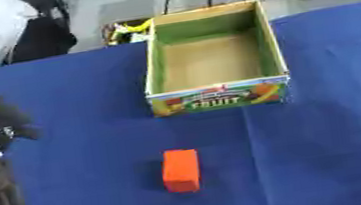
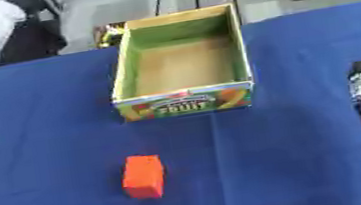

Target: Pick up objects on the table and place them in the box.

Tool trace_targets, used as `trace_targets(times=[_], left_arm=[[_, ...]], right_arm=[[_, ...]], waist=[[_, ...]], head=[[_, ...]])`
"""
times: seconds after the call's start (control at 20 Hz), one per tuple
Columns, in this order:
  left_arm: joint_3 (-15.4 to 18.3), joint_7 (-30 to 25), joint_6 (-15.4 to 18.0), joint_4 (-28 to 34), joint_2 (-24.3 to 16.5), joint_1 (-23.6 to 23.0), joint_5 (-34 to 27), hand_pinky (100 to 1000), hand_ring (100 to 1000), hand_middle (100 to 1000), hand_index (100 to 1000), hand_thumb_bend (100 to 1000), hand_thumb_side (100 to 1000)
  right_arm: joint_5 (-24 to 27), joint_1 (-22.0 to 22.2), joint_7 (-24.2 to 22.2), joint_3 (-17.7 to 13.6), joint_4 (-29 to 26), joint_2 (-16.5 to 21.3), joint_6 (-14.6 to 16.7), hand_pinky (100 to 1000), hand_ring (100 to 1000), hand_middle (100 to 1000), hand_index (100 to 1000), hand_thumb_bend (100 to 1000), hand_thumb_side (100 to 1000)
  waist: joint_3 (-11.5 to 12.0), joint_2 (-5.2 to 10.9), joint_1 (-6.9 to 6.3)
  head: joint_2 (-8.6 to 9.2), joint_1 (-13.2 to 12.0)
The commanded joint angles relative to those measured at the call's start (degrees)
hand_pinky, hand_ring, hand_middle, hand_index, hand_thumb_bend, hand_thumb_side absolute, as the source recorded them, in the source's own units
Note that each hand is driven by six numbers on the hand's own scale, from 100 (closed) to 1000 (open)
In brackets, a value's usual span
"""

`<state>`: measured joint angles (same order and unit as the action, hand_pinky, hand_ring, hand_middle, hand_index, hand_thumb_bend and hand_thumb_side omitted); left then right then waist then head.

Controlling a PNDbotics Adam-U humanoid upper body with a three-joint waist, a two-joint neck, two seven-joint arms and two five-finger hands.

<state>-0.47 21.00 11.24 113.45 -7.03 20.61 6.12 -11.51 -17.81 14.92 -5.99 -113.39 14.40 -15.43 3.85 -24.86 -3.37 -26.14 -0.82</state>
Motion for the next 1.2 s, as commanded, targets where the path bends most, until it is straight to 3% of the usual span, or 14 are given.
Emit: trace_targets(times=[0.05, 0.45, 0.55, 0.7, 1.0, 1.2], left_arm=[[0.4, -0.1, -0.1, 1.1, -0.3, 0.1, 0.1, 397, 520, 520, 683, 100, 1000], [0.4, -0.9, -0.2, 1.1, -0.6, 0.4, 0.5, 399, 524, 526, 695, 100, 1000], [0.3, -2.7, -0.7, 1.1, -2.0, 0.9, 2.5, 396, 531, 546, 733, 100, 960], [0.3, -11.9, -2.8, 1.1, -6.6, 3.9, 11.8, 407, 561, 605, 834, 100, 898], [-2.6, -32.9, -6.9, 1.1, -15.1, 12.8, 26.0, 440, 607, 681, 891, 100, 824], [-5.1, -43.8, -6.7, 1.1, -17.7, 18.9, 31.5, 473, 646, 737, 934, 100, 872]], right_arm=[[-0.3, -0.3, -0.1, -0.4, -1.2, 0.4, 0.0, 738, 961, 666, 769, 100, 686], [-0.3, -0.4, -0.1, -0.4, -1.2, 0.4, 0.1, 738, 961, 666, 770, 100, 686], [-0.3, -0.3, -0.2, -0.3, -1.2, 0.5, 0.1, 738, 961, 666, 770, 100, 686], [-0.3, 0.0, -0.2, -0.3, -1.2, 0.6, 0.0, 738, 961, 666, 770, 100, 685], [-0.4, 0.6, -0.6, 0.1, -1.2, 0.8, -0.2, 738, 962, 665, 770, 100, 686], [-0.4, 0.8, -0.9, 0.3, -1.2, 0.8, -0.3, 738, 962, 665, 770, 100, 686]], waist=[[0.0, 1.4, 0.15], [0.1, 1.49, 0.21], [0.1, 1.62, 0.18], [0.4, 2.1, -0.01], [0.0, 3.08, -0.52], [-0.3, 3.46, -0.69]], head=[[-0.27, 0.1], [0.01, 0.6], [-0.05, 0.9], [-0.51, 1.4], [-1.38, 2.1], [-1.64, 2.3]])
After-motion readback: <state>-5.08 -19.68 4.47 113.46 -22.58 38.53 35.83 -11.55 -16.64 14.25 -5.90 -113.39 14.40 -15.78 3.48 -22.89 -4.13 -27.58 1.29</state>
